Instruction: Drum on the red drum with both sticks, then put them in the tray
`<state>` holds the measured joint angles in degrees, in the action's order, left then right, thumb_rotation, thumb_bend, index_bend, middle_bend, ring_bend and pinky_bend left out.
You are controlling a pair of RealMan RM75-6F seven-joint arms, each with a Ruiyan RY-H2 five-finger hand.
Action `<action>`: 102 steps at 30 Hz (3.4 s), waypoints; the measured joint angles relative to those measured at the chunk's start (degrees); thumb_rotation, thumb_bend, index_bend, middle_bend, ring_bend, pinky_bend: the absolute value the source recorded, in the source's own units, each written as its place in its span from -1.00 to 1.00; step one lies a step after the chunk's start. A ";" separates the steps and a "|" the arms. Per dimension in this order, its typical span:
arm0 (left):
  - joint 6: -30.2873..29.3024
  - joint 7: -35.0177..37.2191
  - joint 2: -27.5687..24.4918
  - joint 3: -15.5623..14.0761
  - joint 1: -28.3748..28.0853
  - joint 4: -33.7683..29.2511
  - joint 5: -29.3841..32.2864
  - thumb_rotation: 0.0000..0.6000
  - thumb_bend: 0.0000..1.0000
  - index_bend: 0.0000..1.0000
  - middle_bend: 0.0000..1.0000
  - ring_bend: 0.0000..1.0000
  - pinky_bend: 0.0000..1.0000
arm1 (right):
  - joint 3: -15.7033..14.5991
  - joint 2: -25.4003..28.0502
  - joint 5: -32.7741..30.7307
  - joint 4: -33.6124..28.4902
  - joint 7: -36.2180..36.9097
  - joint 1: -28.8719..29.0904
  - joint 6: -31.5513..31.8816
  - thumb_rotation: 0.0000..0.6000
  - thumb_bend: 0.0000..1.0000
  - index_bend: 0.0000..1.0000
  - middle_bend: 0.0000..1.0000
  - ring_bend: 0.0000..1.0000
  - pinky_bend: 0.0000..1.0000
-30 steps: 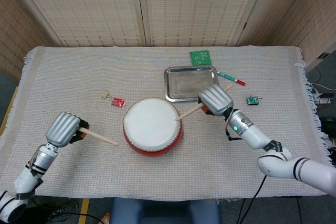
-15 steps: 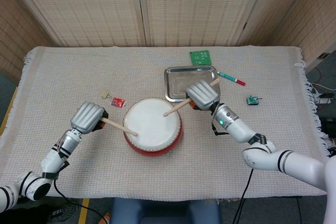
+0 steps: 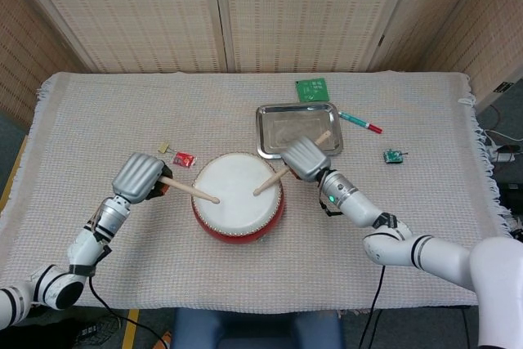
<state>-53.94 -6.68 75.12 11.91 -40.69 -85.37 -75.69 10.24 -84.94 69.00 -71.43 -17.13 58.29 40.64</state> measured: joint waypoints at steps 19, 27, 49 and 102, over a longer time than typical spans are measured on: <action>-2.97 -11.44 2.05 1.90 -1.62 -2.15 9.84 1.00 0.53 1.00 1.00 1.00 1.00 | -0.40 1.03 -1.96 -2.88 -3.92 0.99 0.13 1.00 0.84 1.00 1.00 1.00 1.00; -1.66 -10.06 2.71 1.40 -2.21 -1.31 9.76 1.00 0.53 1.00 1.00 1.00 1.00 | 1.06 0.54 -1.48 -4.51 -2.89 0.93 3.49 1.00 0.84 1.00 1.00 1.00 1.00; -3.52 -9.94 1.50 0.83 -2.07 -1.89 9.99 1.00 0.53 1.00 1.00 1.00 1.00 | -1.54 -3.53 -2.21 1.56 -4.89 1.72 1.08 1.00 0.84 1.00 1.00 1.00 1.00; -6.02 -5.90 -1.93 1.41 -0.78 -3.81 9.91 1.00 0.53 1.00 1.00 1.00 1.00 | -0.42 -5.93 -3.74 4.69 -4.68 1.85 1.10 1.00 0.84 1.00 1.00 1.00 1.00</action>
<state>-59.96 -12.59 73.19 13.32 -41.47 -89.18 -65.77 9.82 -90.86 65.26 -66.75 -21.81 60.14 41.74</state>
